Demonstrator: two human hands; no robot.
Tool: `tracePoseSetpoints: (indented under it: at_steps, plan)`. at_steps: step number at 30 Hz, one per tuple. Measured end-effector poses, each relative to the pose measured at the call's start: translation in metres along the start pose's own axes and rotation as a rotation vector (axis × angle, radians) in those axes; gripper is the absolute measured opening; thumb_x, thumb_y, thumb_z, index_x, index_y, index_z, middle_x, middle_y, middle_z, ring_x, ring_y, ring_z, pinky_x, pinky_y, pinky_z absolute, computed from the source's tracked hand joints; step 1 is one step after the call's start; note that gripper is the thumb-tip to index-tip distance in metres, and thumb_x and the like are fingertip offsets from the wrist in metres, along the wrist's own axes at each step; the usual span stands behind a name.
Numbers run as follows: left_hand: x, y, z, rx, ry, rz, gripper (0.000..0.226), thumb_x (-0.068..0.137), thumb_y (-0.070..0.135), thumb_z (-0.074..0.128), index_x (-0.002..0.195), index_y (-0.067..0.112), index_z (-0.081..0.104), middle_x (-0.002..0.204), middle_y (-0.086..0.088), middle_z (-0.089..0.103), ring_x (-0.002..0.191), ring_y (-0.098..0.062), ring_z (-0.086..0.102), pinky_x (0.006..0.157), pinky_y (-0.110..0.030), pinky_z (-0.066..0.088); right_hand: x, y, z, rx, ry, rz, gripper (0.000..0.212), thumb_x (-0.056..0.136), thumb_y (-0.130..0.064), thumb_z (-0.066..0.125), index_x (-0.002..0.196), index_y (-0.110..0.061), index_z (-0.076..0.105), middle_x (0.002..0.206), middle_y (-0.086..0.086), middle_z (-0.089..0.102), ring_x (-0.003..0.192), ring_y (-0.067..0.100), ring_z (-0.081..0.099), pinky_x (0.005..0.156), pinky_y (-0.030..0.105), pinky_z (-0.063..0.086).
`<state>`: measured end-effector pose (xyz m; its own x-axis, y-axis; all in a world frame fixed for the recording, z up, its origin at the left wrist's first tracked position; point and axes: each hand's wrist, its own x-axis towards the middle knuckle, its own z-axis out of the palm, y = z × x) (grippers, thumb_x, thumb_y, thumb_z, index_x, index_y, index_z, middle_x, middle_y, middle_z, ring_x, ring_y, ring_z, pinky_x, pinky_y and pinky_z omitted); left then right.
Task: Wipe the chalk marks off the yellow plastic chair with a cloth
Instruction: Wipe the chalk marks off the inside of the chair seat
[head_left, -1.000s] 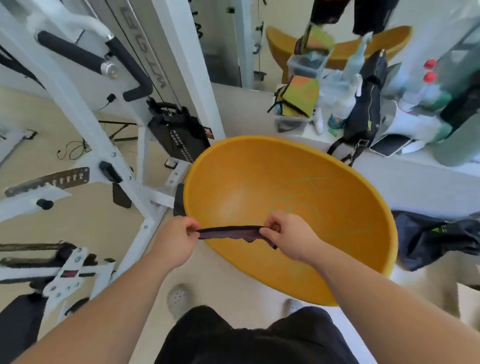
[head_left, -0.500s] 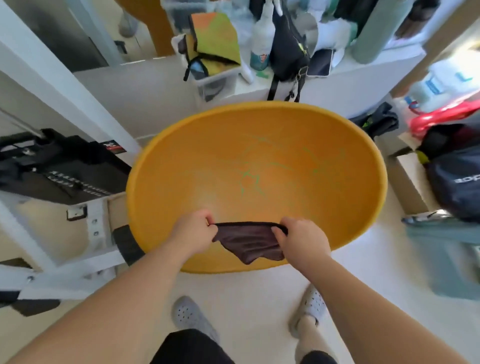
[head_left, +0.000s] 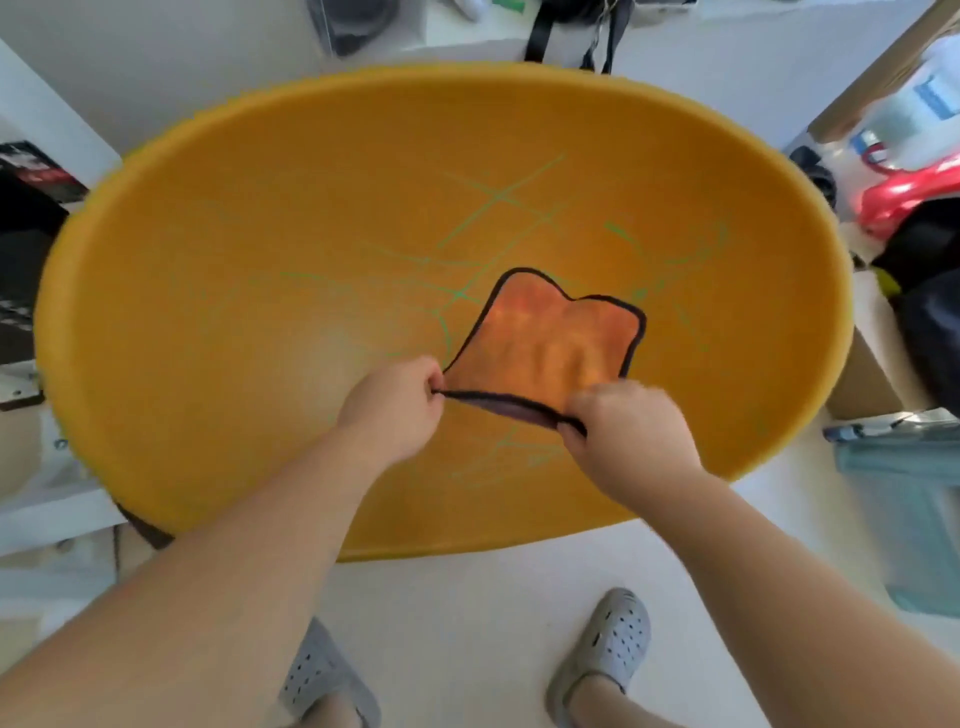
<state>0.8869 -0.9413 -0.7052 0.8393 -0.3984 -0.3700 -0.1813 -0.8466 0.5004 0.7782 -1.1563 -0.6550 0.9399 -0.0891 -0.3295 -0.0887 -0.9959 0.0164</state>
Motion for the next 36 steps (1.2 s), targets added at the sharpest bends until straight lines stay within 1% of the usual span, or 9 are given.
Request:
tracePoseSetpoints:
  at_steps: [4,6,11,15,20,23,26,30,36]
  plan:
    - [-0.008,-0.048,0.069,0.036,0.145,-0.045,0.013,0.091,0.036,0.064,0.094,0.024,0.059,0.080,0.002,0.061,0.077,-0.026,0.059,0.065,-0.036,0.048,-0.005,-0.015,0.101,0.017,-0.318,0.062,0.063,0.093,-0.079,0.031,0.078,-0.024,0.059,0.077,-0.005,0.057,0.077,0.022,0.057,0.066,0.035,0.038]
    - [-0.010,-0.072,0.094,0.105,0.209,0.039,0.015,0.089,0.033,0.068,0.094,0.020,0.063,0.083,0.000,0.062,0.079,-0.029,0.060,0.068,-0.039,0.051,0.006,-0.023,0.133,0.037,-0.209,0.050,0.066,0.093,-0.078,0.020,0.081,-0.025,0.057,0.085,-0.005,0.054,0.088,0.022,0.057,0.070,0.035,0.038]
    - [0.007,-0.097,0.132,0.456,0.173,0.141,0.027,0.094,0.045,0.052,0.099,0.021,0.065,0.093,-0.004,0.059,0.094,-0.030,0.060,0.078,-0.040,0.050,0.059,-0.044,0.194,0.140,-0.019,0.014,0.073,0.096,-0.071,0.014,0.135,-0.027,0.057,0.127,0.001,0.055,0.121,0.029,0.051,0.103,0.043,0.043]
    - [0.014,-0.109,0.134,0.672,0.159,0.127,0.035,0.094,0.050,0.047,0.112,0.023,0.061,0.106,-0.005,0.057,0.110,-0.029,0.056,0.090,-0.043,0.051,0.073,-0.055,0.238,0.159,0.010,0.018,0.075,0.099,-0.070,0.024,0.161,-0.027,0.023,0.169,0.000,0.015,0.157,0.031,0.007,0.125,0.057,0.011]
    - [0.010,-0.107,0.126,0.691,0.064,0.118,0.046,0.093,0.058,0.047,0.126,0.028,0.056,0.118,-0.002,0.052,0.120,-0.027,0.048,0.098,-0.044,0.048,0.068,-0.063,0.250,0.214,0.031,-0.033,0.075,0.101,-0.066,0.022,0.164,-0.026,0.011,0.172,-0.007,-0.006,0.158,0.022,-0.012,0.126,0.054,-0.004]
    - [-0.001,-0.108,0.121,0.600,-0.023,0.153,0.054,0.092,0.067,0.038,0.128,0.031,0.056,0.119,0.005,0.056,0.120,-0.021,0.048,0.099,-0.040,0.046,0.057,-0.060,0.242,0.307,-0.163,-0.138,0.077,0.100,-0.069,0.020,0.164,-0.028,0.007,0.170,-0.013,-0.010,0.156,0.014,-0.017,0.126,0.048,-0.010]
    - [0.000,-0.115,0.112,0.605,-0.067,0.194,0.059,0.090,0.072,0.035,0.130,0.033,0.055,0.125,0.007,0.056,0.123,-0.019,0.049,0.099,-0.037,0.046,0.043,-0.050,0.254,0.123,-0.245,-0.233,0.085,0.091,-0.081,0.007,0.160,-0.036,-0.015,0.164,-0.018,-0.029,0.151,0.012,-0.031,0.124,0.047,-0.018]
    - [0.002,-0.132,0.106,0.679,-0.111,0.193,0.058,0.089,0.071,0.045,0.134,0.035,0.051,0.126,0.008,0.053,0.124,-0.019,0.048,0.100,-0.038,0.046,0.072,-0.030,0.255,0.103,-0.194,-0.085,0.109,0.067,-0.094,-0.014,0.159,-0.036,-0.018,0.165,-0.016,-0.028,0.152,0.014,-0.030,0.124,0.051,-0.017]
    - [-0.002,-0.145,0.099,0.692,-0.149,0.197,0.067,0.082,0.075,0.054,0.135,0.035,0.049,0.124,0.008,0.051,0.122,-0.020,0.049,0.099,-0.038,0.046,0.113,-0.063,0.250,0.139,-0.162,-0.037,0.129,0.057,-0.104,-0.006,0.161,-0.027,-0.018,0.165,-0.008,-0.031,0.153,0.020,-0.030,0.122,0.059,-0.015]
